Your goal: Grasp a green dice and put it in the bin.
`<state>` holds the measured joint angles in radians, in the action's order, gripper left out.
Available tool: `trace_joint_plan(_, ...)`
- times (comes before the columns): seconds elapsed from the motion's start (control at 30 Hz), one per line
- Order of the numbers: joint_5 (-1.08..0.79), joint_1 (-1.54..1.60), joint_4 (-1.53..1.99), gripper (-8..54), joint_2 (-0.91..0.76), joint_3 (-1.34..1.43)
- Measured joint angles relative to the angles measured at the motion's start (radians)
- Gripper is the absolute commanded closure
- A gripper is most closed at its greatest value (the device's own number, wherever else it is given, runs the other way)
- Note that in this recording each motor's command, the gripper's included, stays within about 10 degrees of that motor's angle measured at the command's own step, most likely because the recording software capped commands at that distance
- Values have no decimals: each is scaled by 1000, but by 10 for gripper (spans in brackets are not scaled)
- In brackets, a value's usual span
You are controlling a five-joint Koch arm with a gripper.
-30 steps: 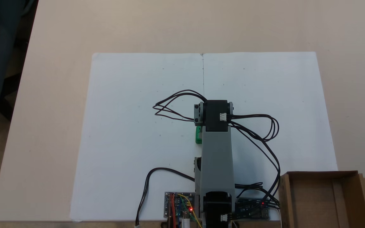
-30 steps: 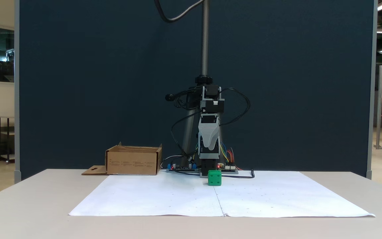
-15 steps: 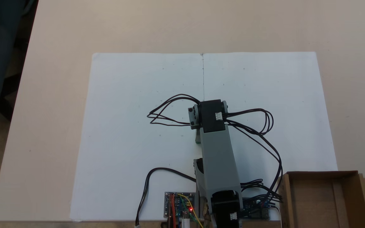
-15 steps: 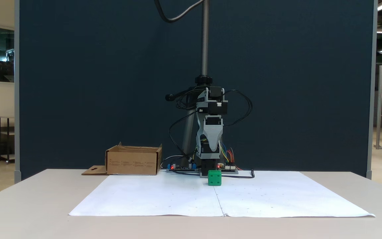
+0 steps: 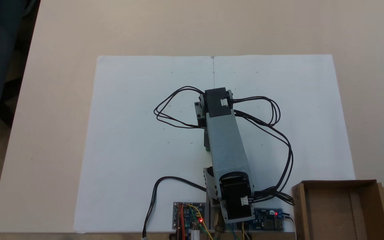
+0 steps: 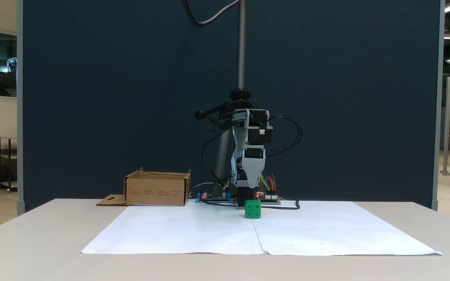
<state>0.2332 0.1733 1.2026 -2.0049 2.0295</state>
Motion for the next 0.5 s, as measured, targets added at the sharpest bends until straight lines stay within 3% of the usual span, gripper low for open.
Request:
trace_joint_plan(0.3,0,0,0,-17,0,2)
trace_joint_plan(0.5,-2,11,-83,20,-129,132)
